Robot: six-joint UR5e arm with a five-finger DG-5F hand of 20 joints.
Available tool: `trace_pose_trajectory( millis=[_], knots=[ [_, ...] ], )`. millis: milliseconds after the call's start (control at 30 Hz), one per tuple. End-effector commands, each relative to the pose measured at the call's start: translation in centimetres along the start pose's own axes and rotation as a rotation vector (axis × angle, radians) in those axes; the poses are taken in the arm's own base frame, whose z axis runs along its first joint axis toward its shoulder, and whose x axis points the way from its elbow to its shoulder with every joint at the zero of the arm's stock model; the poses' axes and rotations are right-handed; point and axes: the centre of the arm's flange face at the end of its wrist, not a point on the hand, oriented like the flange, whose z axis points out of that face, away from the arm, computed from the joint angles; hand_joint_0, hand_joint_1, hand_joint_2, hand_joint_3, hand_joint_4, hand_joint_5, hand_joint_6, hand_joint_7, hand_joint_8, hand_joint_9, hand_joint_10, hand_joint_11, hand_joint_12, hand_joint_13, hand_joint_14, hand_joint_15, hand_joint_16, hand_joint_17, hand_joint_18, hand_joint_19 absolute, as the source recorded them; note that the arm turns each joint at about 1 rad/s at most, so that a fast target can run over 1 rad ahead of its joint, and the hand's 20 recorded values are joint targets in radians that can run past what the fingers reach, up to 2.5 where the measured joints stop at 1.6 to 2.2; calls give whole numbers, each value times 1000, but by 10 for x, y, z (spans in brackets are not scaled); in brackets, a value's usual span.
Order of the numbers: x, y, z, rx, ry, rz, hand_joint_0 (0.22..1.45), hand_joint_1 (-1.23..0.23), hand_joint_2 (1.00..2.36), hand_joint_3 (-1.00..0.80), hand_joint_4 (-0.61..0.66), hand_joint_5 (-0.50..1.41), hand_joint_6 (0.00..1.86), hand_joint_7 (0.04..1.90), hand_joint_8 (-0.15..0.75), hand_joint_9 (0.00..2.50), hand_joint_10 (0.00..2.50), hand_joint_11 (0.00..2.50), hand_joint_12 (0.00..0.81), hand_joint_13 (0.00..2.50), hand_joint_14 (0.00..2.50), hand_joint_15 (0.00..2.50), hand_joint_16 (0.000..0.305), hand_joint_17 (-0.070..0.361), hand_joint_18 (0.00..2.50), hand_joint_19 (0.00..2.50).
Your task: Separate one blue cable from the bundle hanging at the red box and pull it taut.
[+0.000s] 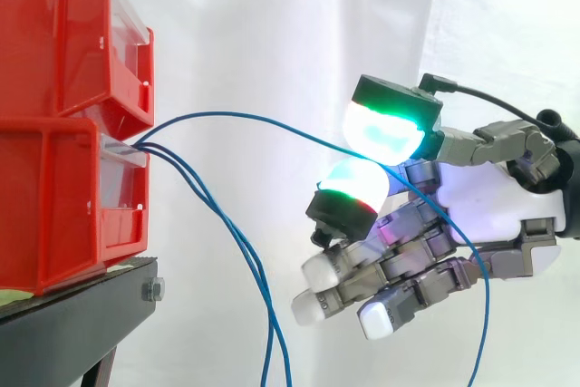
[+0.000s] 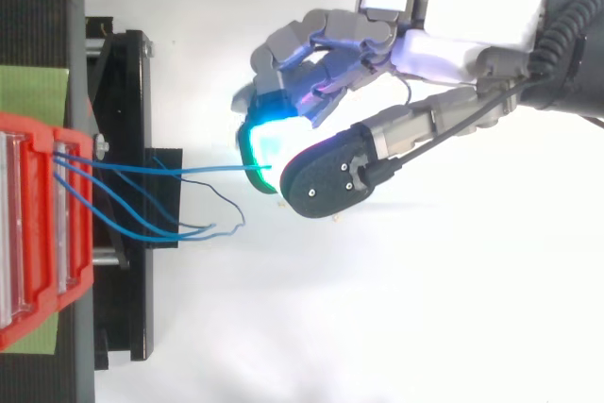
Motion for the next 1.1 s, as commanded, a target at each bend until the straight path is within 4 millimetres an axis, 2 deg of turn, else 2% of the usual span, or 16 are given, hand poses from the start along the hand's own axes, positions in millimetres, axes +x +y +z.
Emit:
trace_pose_trajectory(
  millis=[0,600,700,733,767,833,967,1033,1067],
  knots=[
    [2,0,0,-2,3,0,750,-806,1008,-385,89,-218,892,1356,320,246,4,132,376,408,6,169,52,117,621,353],
    [3,0,0,-1,6,-49,738,-780,1010,-361,91,-219,890,1382,325,342,7,169,389,406,6,165,55,124,578,353],
    [3,1,0,-2,6,-51,737,-777,1010,-359,87,-220,892,1371,338,458,11,367,389,462,7,195,55,124,580,348],
    [3,1,0,-2,6,-51,739,-774,1010,-361,86,-222,895,1358,356,579,17,618,387,528,10,265,52,118,587,343],
    [3,0,0,-1,6,-49,739,-773,1010,-362,89,-222,896,1351,358,595,18,649,387,545,10,279,52,116,589,349],
    [3,0,0,-1,6,-51,739,-767,1010,-359,82,-224,899,1332,374,732,19,942,390,656,16,432,49,111,611,382],
    [3,0,0,-1,6,-49,742,-764,1011,-354,71,-225,901,1316,370,858,14,1253,402,818,26,759,51,114,701,500],
    [3,0,0,-1,6,-49,744,-763,1011,-353,64,-225,902,1315,368,888,11,1332,398,890,24,943,51,114,719,545],
    [3,0,0,-1,6,-51,745,-763,1011,-355,64,-225,902,1315,366,890,11,1334,398,898,26,957,51,114,723,547]
  ],
)
